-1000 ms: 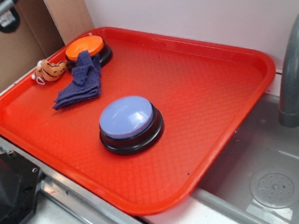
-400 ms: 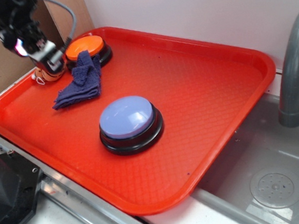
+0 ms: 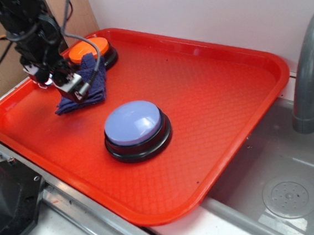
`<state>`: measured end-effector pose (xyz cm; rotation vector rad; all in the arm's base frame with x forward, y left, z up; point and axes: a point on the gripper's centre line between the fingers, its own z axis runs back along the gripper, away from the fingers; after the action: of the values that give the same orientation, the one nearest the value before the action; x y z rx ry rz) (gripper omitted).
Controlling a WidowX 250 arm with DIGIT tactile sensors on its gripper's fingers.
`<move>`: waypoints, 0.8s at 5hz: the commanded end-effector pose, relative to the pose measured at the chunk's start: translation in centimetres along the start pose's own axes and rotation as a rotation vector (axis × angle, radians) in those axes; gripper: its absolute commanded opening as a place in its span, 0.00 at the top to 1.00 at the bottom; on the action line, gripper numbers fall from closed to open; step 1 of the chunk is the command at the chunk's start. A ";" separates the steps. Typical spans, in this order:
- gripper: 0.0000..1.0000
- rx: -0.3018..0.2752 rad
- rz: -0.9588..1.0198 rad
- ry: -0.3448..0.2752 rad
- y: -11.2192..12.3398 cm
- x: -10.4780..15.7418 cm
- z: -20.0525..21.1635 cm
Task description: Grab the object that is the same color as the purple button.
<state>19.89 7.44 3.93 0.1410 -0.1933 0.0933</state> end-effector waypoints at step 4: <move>1.00 -0.137 -0.023 -0.012 -0.5 0.1 -2.0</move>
<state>20.35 6.83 1.46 0.0047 -0.1922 0.0496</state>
